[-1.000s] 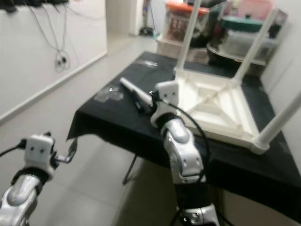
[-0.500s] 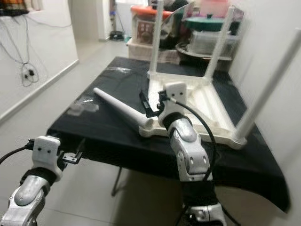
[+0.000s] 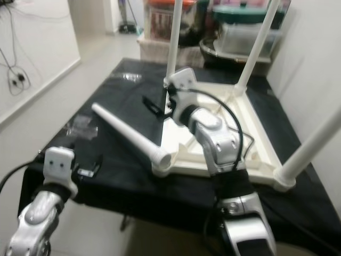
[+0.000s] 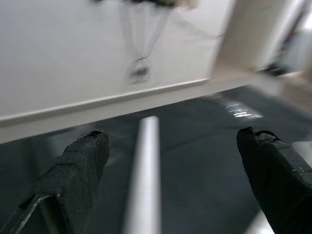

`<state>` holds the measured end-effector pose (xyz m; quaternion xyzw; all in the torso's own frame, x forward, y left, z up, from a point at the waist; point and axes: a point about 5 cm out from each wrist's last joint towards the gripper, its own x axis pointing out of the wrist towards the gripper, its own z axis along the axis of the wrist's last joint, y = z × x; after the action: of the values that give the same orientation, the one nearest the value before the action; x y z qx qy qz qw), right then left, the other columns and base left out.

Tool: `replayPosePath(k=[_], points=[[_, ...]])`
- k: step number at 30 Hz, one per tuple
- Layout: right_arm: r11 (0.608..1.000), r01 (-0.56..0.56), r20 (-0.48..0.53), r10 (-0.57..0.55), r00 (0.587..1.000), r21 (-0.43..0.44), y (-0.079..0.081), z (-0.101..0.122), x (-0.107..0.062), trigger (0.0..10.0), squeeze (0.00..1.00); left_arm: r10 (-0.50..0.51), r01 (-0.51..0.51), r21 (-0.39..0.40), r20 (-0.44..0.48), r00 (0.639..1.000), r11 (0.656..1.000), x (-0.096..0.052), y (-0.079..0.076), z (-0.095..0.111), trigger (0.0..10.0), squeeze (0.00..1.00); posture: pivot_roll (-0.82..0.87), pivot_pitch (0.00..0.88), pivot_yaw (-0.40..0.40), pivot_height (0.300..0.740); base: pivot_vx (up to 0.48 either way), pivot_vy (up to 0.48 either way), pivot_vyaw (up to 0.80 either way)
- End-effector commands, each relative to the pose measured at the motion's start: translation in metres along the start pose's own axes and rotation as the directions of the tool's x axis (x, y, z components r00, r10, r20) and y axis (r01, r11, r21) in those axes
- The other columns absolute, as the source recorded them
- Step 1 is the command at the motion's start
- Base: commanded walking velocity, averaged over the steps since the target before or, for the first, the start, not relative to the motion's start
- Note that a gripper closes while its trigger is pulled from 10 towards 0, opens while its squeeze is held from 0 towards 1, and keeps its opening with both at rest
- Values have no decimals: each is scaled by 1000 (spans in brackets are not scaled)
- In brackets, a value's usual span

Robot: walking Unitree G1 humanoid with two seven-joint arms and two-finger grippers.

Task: Building children table

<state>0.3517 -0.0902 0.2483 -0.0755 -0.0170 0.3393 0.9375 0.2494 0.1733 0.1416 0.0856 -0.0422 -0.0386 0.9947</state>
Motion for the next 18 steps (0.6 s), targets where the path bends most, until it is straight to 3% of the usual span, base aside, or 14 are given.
replayPosePath(k=[1, 7, 14, 17, 18], points=[[999, -28, -81, 30, 996, 19, 1, -11, 0, 10000, 0, 0, 0, 15, -5, 1000, 1000, -2, -1, -1, 10000, 0, 66, 0, -100, 740, 0, 0, 0], [984, -177, -196, 180, 964, 31, 18, -21, 11, 10000, 0, 4, -3, 29, -20, 1000, 1000, -3, 1, -5, 10000, 0, 67, 0, -100, 740, 0, 0, 0], [983, -182, -288, 179, 941, 16, 17, -40, 16, 10000, 0, 7, -6, 37, -27, 1000, 999, -4, 1, -7, 10000, 0, 73, 0, -106, 740, 0, 0, 0], [989, -134, -411, 147, 900, 61, 14, -73, 18, 10000, 0, 13, -11, 45, -31, 999, 999, -6, 0, -8, 10000, 0, 82, 0, -114, 740, 0, 0, 0], [992, -122, -436, 126, 891, 38, 12, -80, 17, 10000, 0, 14, -12, 46, -32, 999, 999, -7, 0, -8, 10000, 0, 83, 0, -114, 740, 0, 0, 0]])
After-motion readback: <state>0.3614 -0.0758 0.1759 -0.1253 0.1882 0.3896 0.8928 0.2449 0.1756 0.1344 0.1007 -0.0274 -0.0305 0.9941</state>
